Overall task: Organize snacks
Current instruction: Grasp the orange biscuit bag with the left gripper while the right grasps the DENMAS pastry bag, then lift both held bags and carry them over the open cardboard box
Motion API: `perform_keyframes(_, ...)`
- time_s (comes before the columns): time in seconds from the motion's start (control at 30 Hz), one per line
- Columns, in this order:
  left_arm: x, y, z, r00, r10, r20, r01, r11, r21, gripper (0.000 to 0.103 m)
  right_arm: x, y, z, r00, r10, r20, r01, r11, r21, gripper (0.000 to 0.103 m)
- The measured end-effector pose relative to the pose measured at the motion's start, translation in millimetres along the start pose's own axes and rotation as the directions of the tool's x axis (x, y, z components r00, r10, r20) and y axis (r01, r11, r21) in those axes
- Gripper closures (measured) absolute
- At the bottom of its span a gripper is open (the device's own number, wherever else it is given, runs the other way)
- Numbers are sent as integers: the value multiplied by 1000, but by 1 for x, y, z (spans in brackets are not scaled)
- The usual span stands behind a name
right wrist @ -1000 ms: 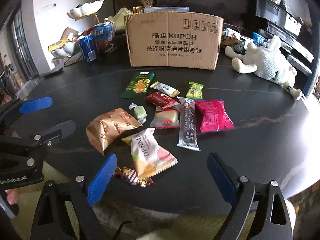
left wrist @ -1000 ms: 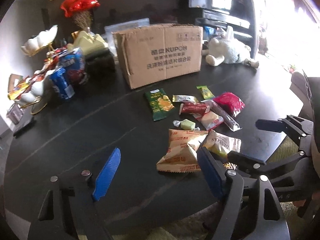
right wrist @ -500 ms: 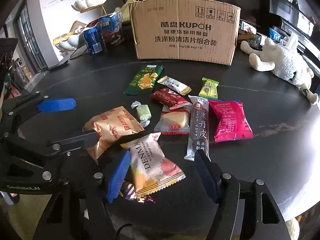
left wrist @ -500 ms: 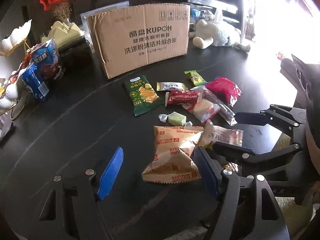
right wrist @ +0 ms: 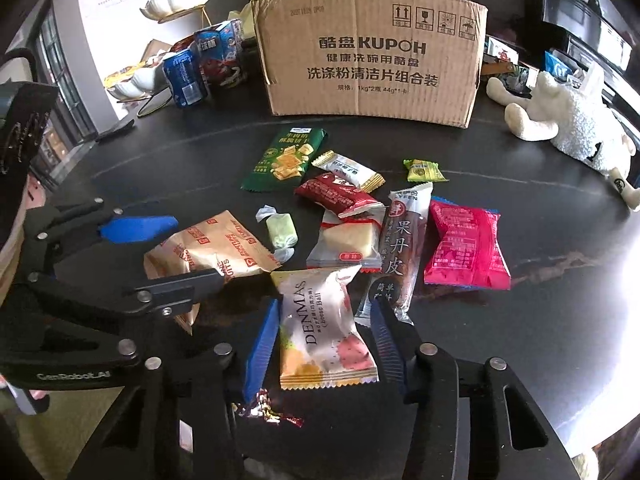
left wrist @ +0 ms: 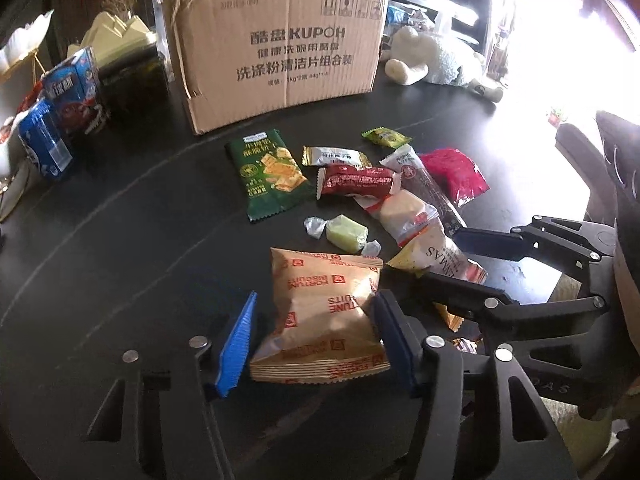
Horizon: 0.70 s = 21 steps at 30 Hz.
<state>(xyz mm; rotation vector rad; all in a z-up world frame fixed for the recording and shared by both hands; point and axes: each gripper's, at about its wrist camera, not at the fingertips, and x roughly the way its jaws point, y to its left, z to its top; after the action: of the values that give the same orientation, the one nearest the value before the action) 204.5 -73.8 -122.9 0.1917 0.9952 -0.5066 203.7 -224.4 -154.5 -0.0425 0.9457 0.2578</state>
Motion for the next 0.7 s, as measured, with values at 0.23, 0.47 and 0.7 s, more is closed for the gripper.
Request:
perform_keyframes(0.23,-1,-1,-1,1000,-3,0,3,1000,-2,56,0,1,0,1000,29,-4,-29,999,18,63)
perform_keyframes(0.47,-14,-3,-2,1000,9,26,-9,1000,-4,57,-8,4,0,999,30,13,-30,999,17,67)
perform_keyframes(0.7,-34,-4,1,997,31,73,-30,999,-11,57,-22,8,3,998,32,52,-33,999,17,69)
